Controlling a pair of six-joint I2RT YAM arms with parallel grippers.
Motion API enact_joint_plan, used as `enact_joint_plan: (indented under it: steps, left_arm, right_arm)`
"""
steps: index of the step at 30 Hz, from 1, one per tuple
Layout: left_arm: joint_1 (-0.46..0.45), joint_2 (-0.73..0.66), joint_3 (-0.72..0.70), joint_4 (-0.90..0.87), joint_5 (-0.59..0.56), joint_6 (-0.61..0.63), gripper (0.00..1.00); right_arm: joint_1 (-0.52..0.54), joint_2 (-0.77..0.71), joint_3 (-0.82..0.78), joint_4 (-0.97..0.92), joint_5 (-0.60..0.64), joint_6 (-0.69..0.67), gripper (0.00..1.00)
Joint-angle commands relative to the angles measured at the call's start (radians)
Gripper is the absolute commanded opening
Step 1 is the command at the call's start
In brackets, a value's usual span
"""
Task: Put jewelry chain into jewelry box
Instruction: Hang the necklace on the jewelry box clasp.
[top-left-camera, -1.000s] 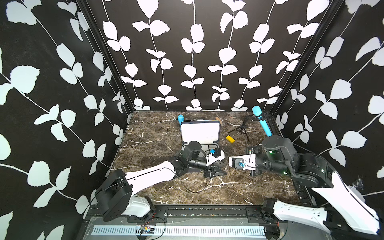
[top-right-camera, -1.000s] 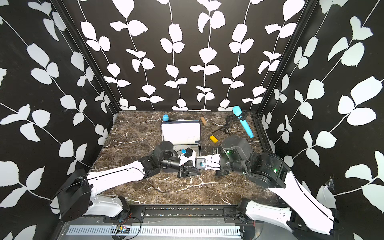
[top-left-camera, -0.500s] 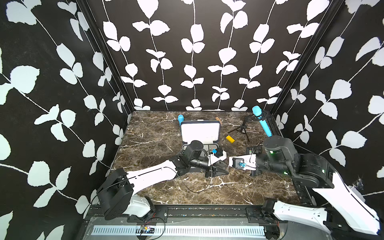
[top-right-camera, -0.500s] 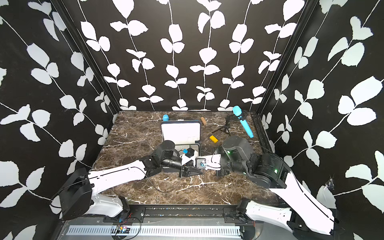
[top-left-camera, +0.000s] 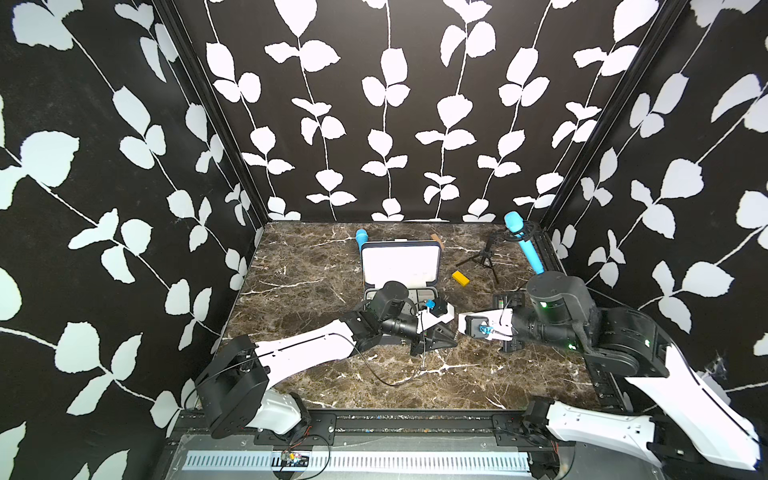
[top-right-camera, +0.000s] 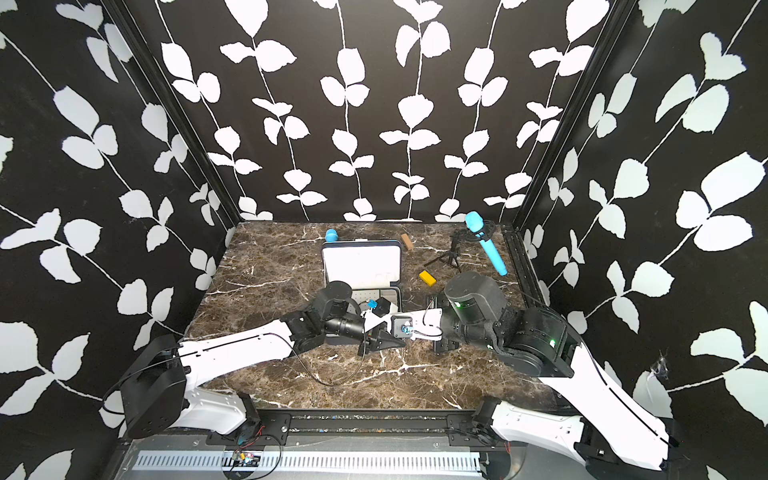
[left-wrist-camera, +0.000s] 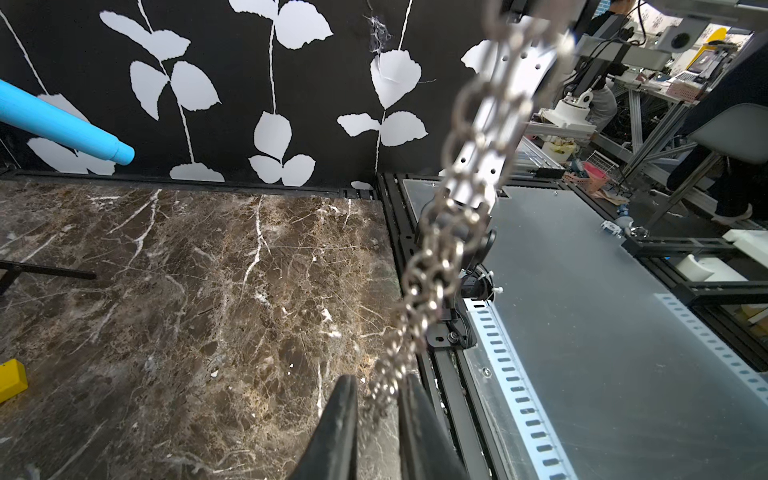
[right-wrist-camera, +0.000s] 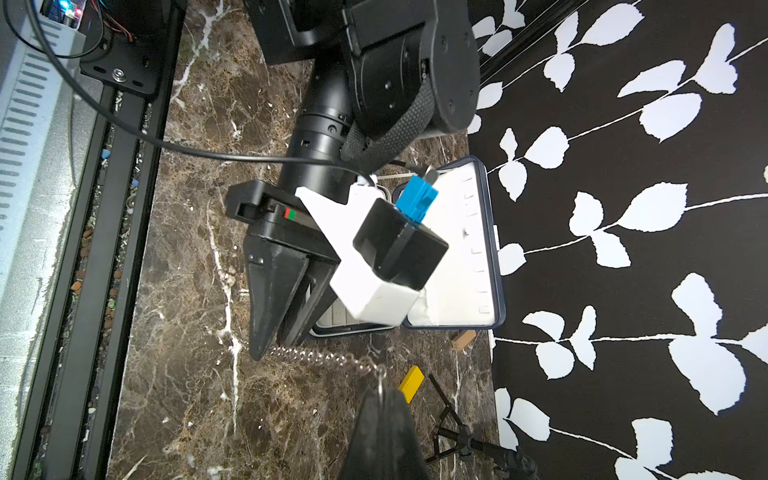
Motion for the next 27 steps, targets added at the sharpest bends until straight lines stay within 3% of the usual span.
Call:
enact_joint_plan:
  steps: [1, 9, 14, 17, 27]
  left_arm:
    - [-0.006, 0.001, 0.025, -0.014, 0.021, 0.008, 0.15]
    - [-0.006, 0.010, 0.043, -0.027, 0.021, 0.015, 0.09]
    - [-0.006, 0.015, 0.048, -0.032, 0.016, 0.012, 0.28]
    - [-0.008, 0.015, 0.051, -0.032, 0.020, 0.012, 0.31]
    - [-0.011, 0.019, 0.055, -0.037, 0.029, 0.015, 0.11]
  right_arm:
    - [0.006, -0.015, -0.007, 0.039, 0.005, -0.002, 0.00]
    - [0.006, -0.022, -0.013, 0.044, 0.013, -0.006, 0.00]
    - [0.006, -0.026, -0.017, 0.047, 0.015, -0.007, 0.00]
    - [0.007, -0.027, -0.017, 0.047, 0.015, -0.007, 0.00]
    - [0.006, -0.034, -0.021, 0.048, 0.015, -0.007, 0.00]
